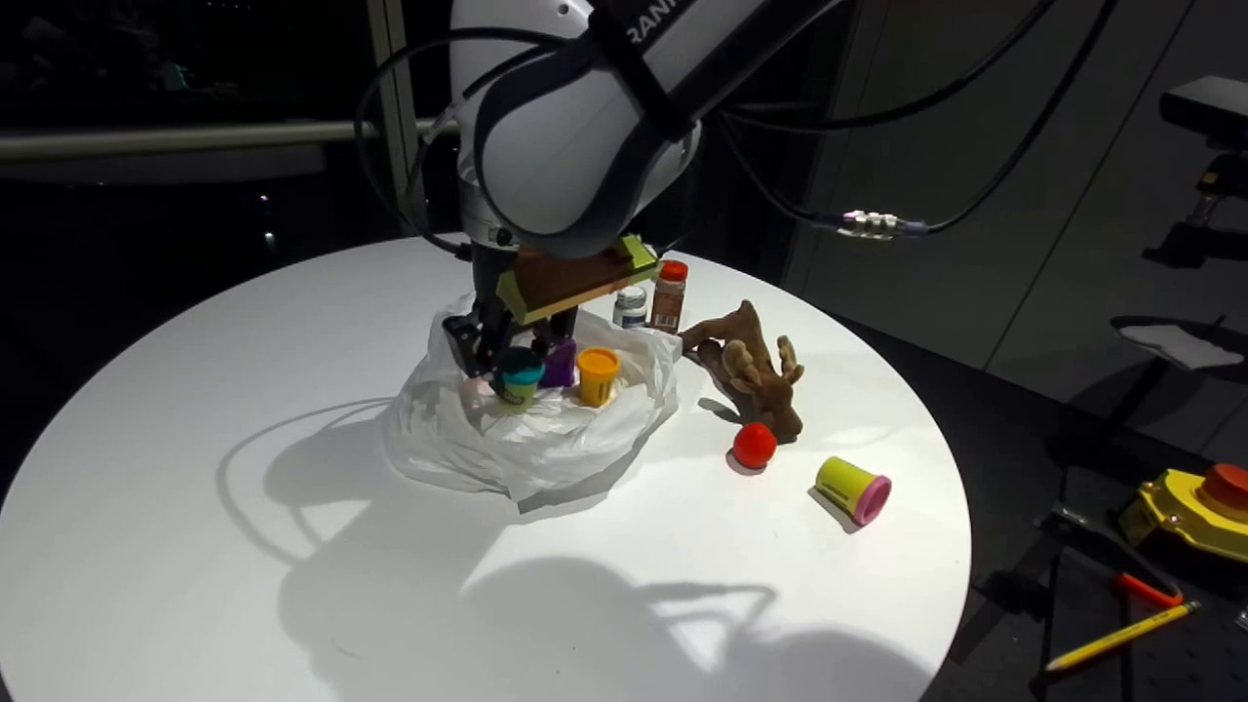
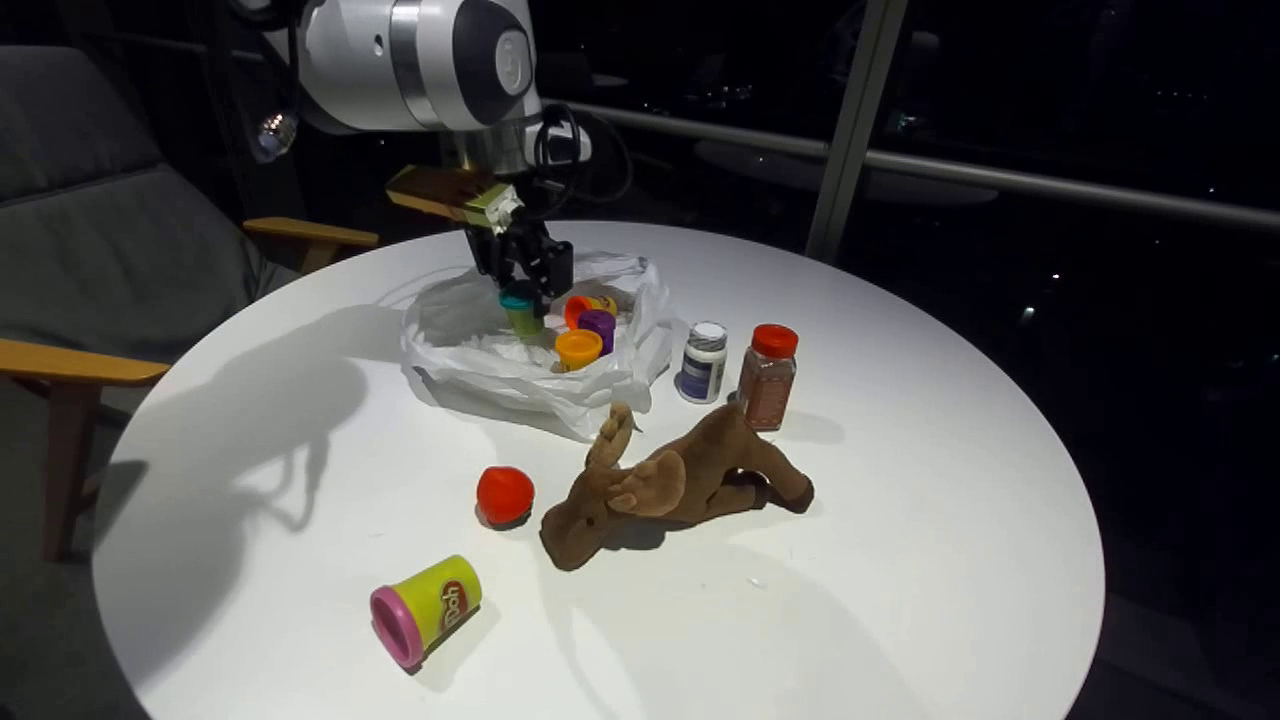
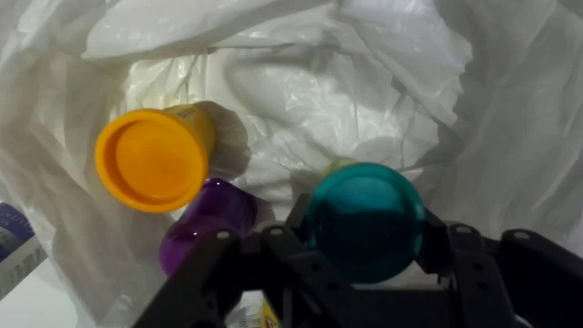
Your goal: Put the objects on the table in the plastic bag
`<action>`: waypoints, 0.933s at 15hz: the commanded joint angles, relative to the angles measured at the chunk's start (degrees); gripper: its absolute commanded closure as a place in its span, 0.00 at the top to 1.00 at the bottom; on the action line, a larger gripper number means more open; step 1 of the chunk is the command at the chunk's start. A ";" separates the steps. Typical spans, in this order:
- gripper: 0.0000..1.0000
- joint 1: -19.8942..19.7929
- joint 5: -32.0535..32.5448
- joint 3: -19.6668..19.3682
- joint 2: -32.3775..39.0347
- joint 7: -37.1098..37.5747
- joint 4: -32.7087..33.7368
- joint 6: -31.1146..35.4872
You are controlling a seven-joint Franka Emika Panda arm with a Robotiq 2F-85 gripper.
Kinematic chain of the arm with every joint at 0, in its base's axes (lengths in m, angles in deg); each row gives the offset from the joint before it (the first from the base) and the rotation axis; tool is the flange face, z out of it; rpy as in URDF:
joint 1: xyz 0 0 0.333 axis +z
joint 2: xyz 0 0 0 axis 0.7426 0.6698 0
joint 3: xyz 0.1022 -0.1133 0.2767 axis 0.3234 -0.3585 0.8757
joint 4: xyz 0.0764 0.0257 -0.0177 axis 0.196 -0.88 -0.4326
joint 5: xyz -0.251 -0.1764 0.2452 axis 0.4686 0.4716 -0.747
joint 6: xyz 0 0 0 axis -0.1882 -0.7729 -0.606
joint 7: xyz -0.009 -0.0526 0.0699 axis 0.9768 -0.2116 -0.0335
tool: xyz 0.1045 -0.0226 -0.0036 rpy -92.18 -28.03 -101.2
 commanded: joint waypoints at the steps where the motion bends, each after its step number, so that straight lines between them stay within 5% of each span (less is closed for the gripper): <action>1: 0.24 0.22 -3.00 0.41 4.99 -2.48 8.65 -2.92; 6: 0.24 0.83 -4.32 0.74 8.25 -3.66 14.31 -5.41; 7: 0.74 1.03 -4.25 0.62 8.51 -3.71 14.92 -6.30; 11: 0.97 1.90 -3.64 -0.07 5.93 -2.59 13.10 -7.88; 14: 1.00 2.63 -3.20 -0.74 0.88 -1.14 7.48 -5.16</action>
